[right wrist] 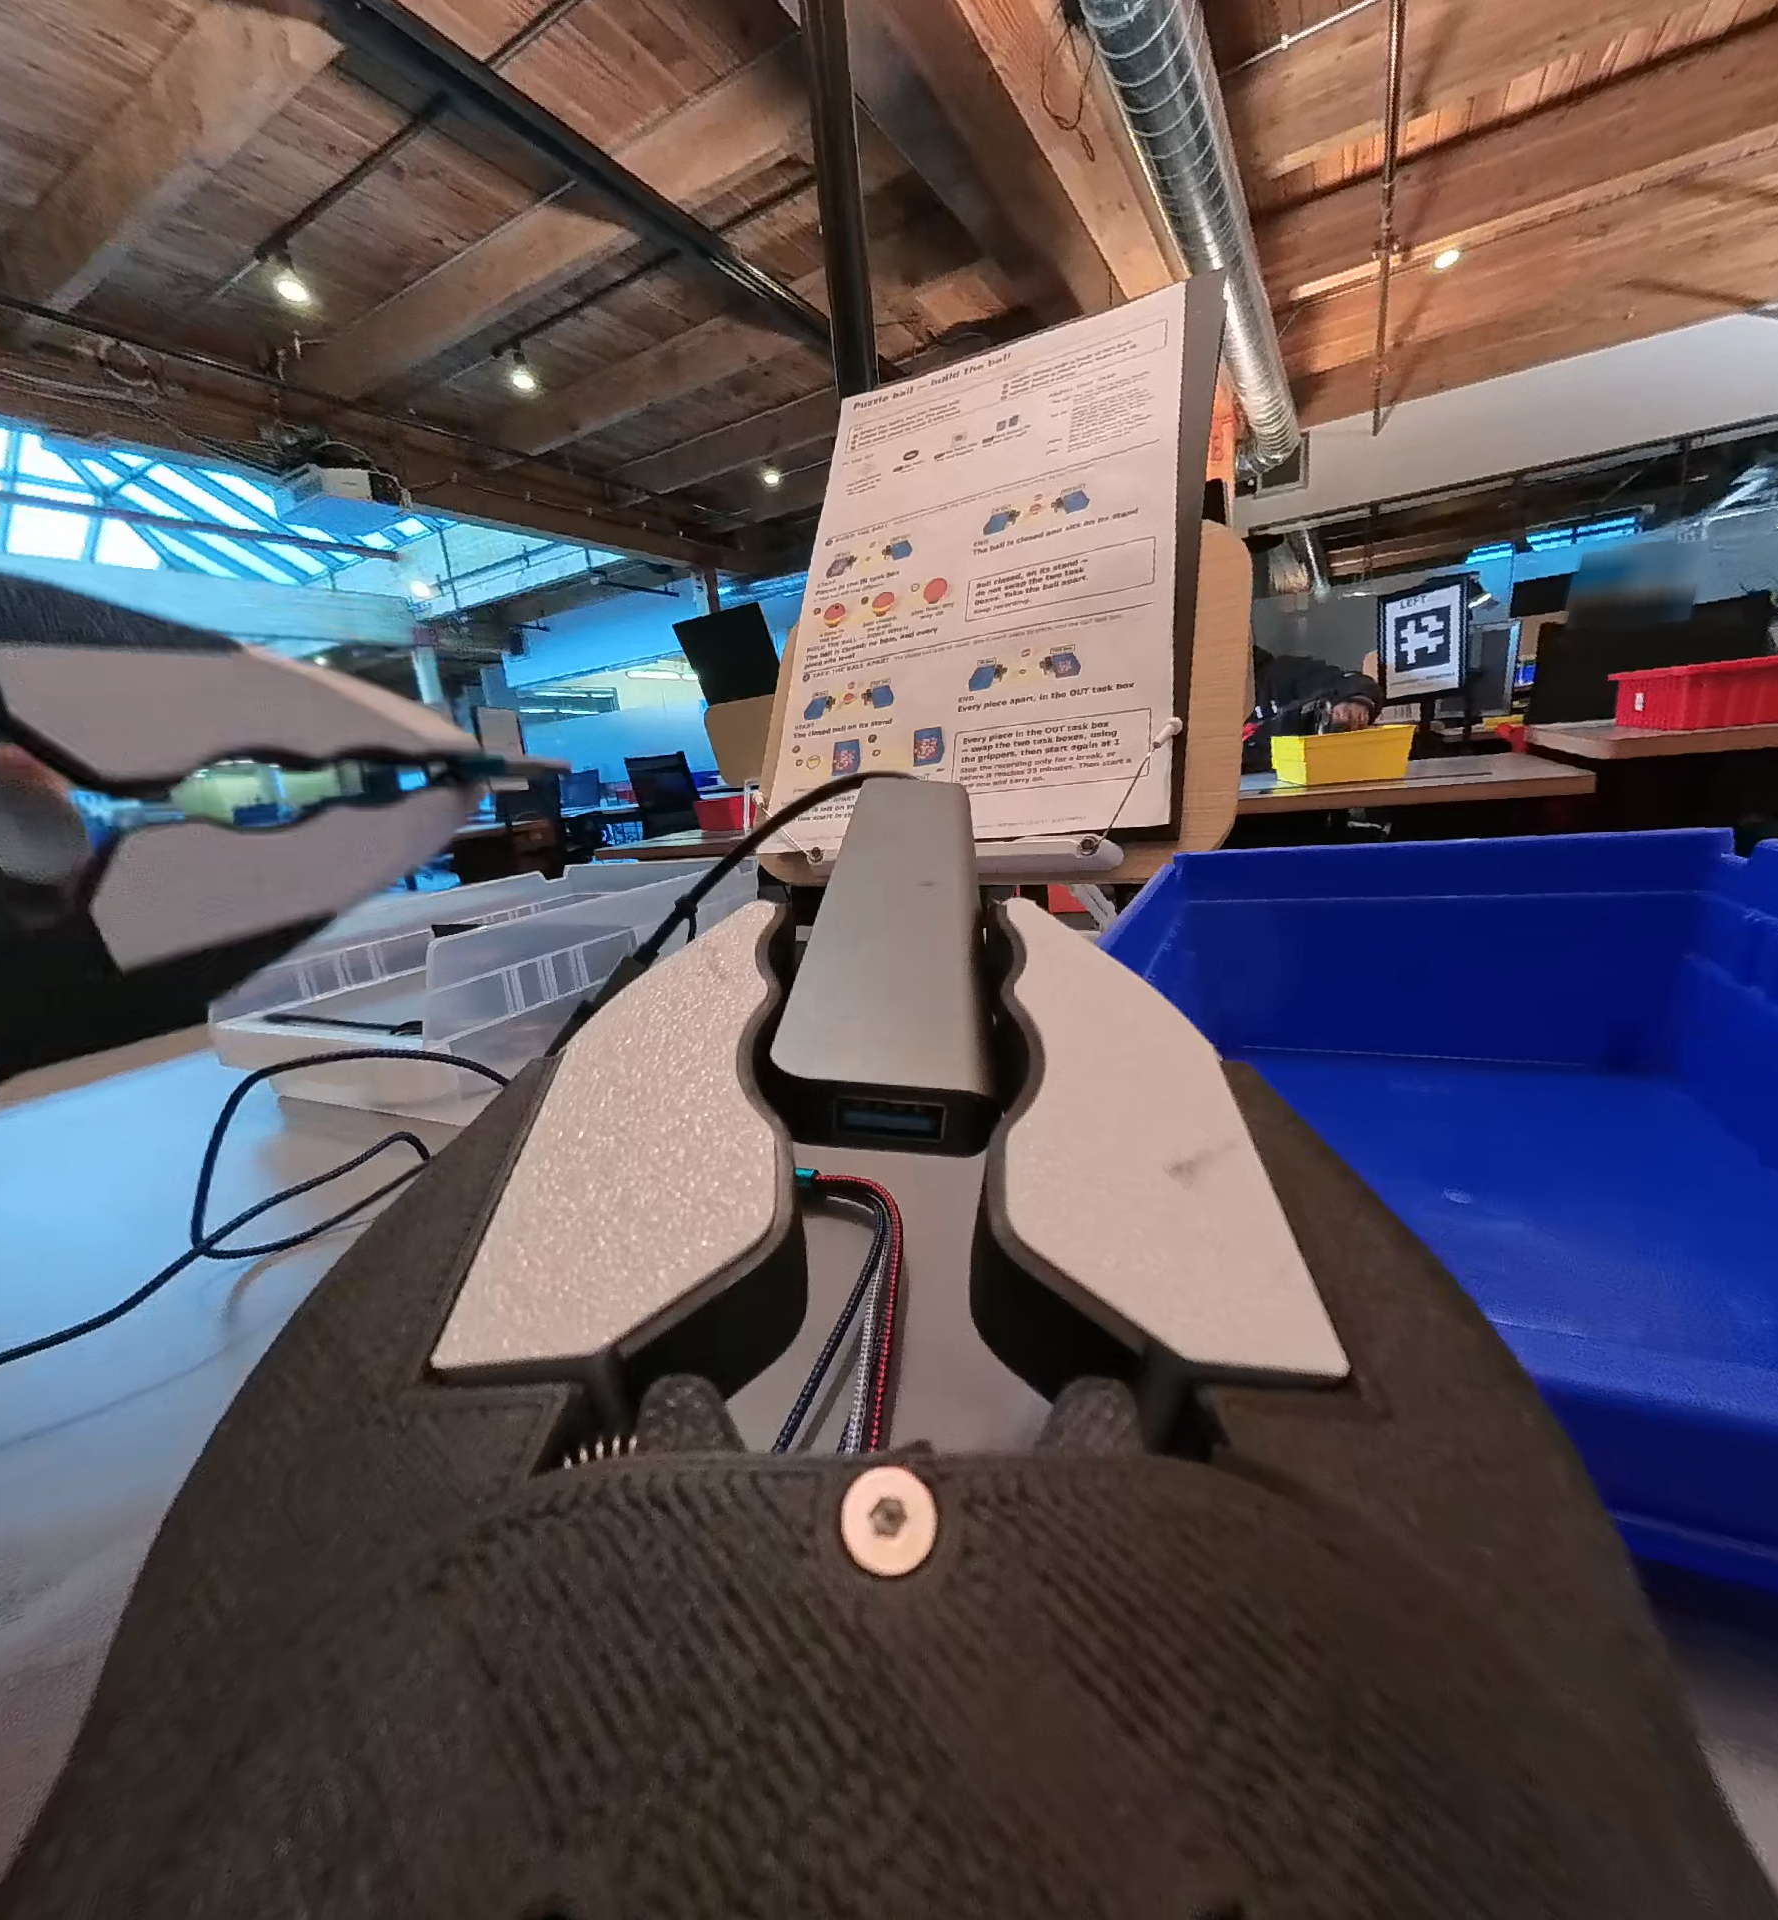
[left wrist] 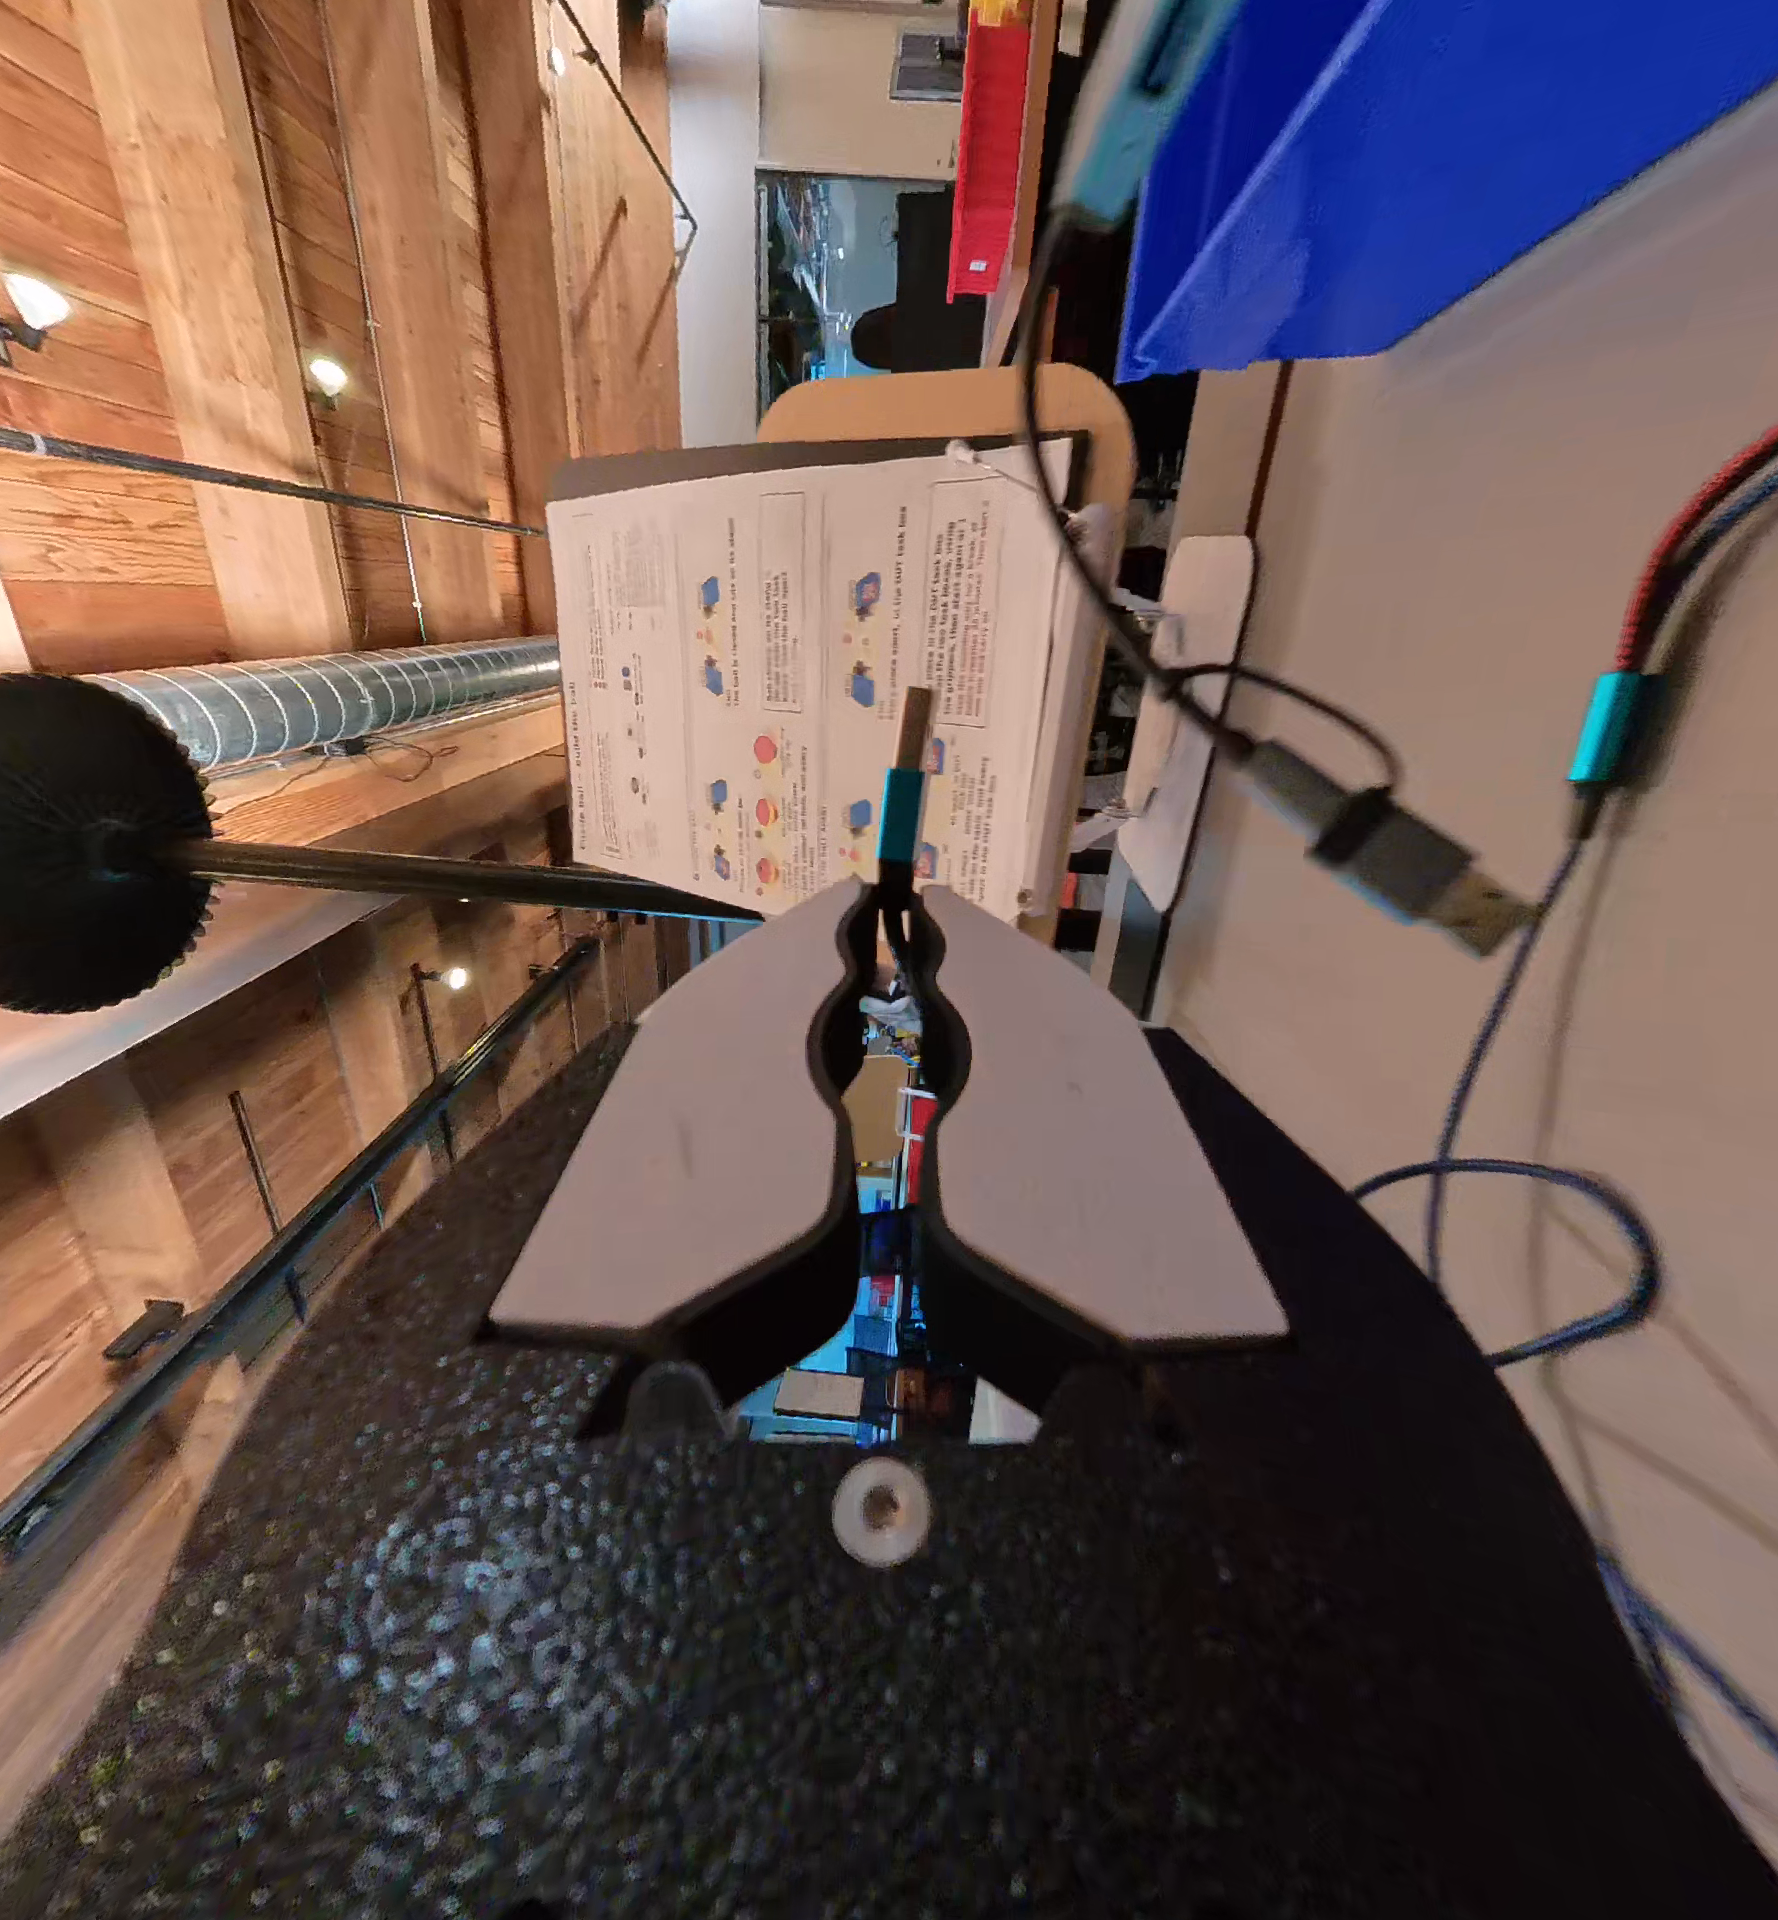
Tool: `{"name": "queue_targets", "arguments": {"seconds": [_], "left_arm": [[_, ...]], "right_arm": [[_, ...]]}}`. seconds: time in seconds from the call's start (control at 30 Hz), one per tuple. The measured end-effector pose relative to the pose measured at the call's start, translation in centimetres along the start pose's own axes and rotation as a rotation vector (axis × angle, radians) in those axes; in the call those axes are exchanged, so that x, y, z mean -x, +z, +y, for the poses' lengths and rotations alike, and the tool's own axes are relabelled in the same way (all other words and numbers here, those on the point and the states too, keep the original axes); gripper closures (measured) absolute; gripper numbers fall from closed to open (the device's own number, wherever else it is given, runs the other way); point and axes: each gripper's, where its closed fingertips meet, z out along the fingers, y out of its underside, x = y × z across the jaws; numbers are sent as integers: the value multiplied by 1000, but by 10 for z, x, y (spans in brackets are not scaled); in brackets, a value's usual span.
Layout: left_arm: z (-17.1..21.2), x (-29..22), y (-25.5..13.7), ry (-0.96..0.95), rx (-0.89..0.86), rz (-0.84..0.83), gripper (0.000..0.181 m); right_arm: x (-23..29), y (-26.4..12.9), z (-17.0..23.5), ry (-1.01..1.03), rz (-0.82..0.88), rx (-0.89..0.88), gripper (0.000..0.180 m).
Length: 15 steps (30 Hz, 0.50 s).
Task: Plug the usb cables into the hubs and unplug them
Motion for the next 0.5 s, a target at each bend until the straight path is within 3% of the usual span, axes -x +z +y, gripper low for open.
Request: {"name": "queue_targets", "arguments": {"seconds": [0.5], "left_arm": [[-35, -45, 20, 5, 27, -86, 176]], "right_arm": [[9, 11, 11, -55, -15, 82, 144]]}}
